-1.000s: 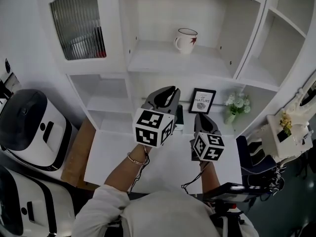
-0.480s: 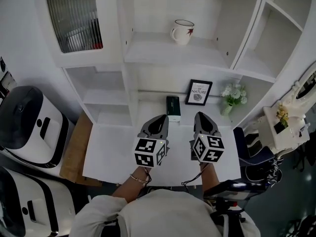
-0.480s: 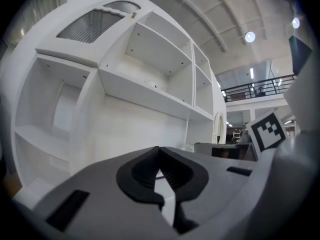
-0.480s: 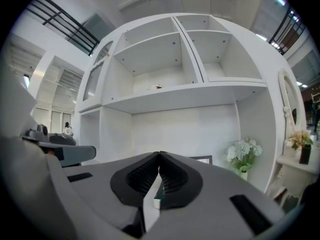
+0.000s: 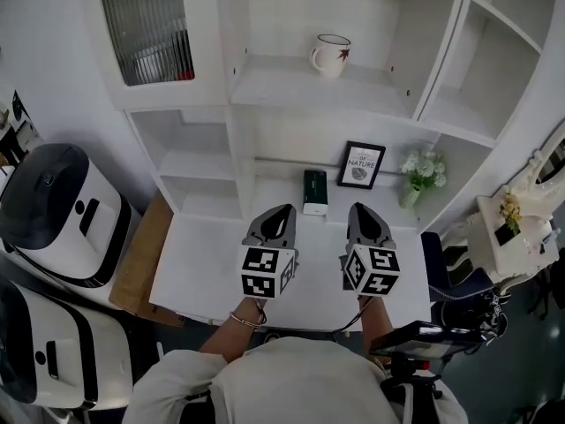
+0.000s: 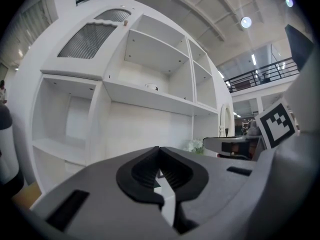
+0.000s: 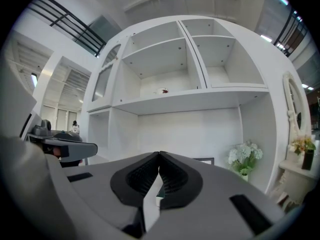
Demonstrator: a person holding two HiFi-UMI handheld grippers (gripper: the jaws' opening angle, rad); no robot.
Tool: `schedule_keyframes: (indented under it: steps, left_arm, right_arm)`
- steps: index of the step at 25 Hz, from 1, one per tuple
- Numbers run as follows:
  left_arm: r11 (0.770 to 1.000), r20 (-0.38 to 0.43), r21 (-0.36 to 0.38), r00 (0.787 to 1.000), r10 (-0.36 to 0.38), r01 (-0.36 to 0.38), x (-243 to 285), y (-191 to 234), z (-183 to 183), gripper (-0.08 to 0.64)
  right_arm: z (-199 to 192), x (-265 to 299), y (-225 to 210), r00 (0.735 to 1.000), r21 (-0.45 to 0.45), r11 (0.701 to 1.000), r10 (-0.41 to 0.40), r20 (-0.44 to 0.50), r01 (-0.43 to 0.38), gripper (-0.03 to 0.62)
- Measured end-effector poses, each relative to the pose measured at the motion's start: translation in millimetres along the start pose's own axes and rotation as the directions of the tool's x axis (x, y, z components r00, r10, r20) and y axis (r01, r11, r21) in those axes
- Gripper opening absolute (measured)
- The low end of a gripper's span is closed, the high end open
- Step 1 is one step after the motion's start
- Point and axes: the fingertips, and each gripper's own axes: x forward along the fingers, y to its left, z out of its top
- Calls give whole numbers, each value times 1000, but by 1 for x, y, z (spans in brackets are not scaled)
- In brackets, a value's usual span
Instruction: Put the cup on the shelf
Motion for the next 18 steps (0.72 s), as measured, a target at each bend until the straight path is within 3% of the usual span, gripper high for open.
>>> schedule_keyframes:
  steps: [8, 11, 18]
  left_arm:
    - [993, 13, -53, 994, 108, -107, -3, -7, -4, 8]
    - [991, -12, -69, 994, 111, -112, -4, -8, -9, 8]
    - [990, 12, -58, 992, 129, -128, -3, -9, -2, 8]
  right_arm:
    - [0, -8, -23, 1000, 2, 1000, 13, 10, -13, 23]
    - [1, -12, -24, 1000, -9, 1000, 20, 17, -20, 23]
    - [8, -14, -25, 1000, -64, 998, 8, 7, -7, 21]
